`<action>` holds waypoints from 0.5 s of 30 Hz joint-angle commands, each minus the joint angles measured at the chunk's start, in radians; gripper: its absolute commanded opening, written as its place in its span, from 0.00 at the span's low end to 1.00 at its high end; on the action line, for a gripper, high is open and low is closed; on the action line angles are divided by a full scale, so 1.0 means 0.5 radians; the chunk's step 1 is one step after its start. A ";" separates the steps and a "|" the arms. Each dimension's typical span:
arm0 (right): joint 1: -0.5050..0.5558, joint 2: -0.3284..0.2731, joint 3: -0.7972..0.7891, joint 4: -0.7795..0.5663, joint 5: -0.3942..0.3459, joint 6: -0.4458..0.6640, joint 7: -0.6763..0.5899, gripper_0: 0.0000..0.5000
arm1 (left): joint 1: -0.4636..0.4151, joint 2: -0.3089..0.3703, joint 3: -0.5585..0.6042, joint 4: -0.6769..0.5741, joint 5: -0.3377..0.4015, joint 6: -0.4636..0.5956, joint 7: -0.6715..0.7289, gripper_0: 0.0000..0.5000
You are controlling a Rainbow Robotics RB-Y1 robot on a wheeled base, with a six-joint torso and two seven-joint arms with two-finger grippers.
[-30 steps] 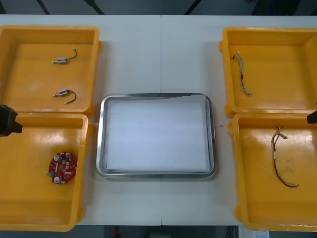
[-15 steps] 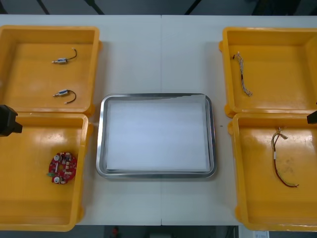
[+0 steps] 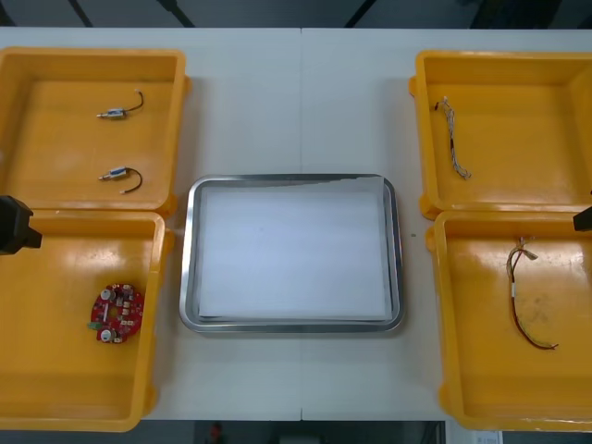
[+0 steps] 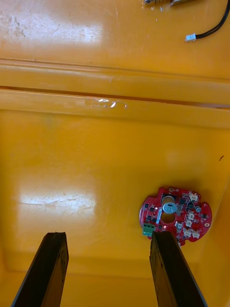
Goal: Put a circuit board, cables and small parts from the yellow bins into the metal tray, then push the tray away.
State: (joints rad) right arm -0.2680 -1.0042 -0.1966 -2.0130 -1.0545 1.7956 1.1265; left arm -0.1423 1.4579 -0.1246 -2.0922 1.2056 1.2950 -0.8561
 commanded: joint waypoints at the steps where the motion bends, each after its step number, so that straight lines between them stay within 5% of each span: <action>1: 0.021 0.002 -0.042 -0.051 0.014 -0.017 0.082 1.00 | -0.001 0.088 0.022 -0.028 -0.018 -0.016 -0.119 1.00; 15: 0.021 0.002 -0.042 -0.051 0.014 -0.017 0.082 1.00 | -0.001 0.088 0.022 -0.028 -0.018 -0.016 -0.119 1.00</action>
State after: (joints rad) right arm -0.2680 -1.0042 -0.1966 -2.0130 -1.0545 1.7956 1.1265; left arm -0.1423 1.4579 -0.1246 -2.0922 1.2056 1.2950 -0.8561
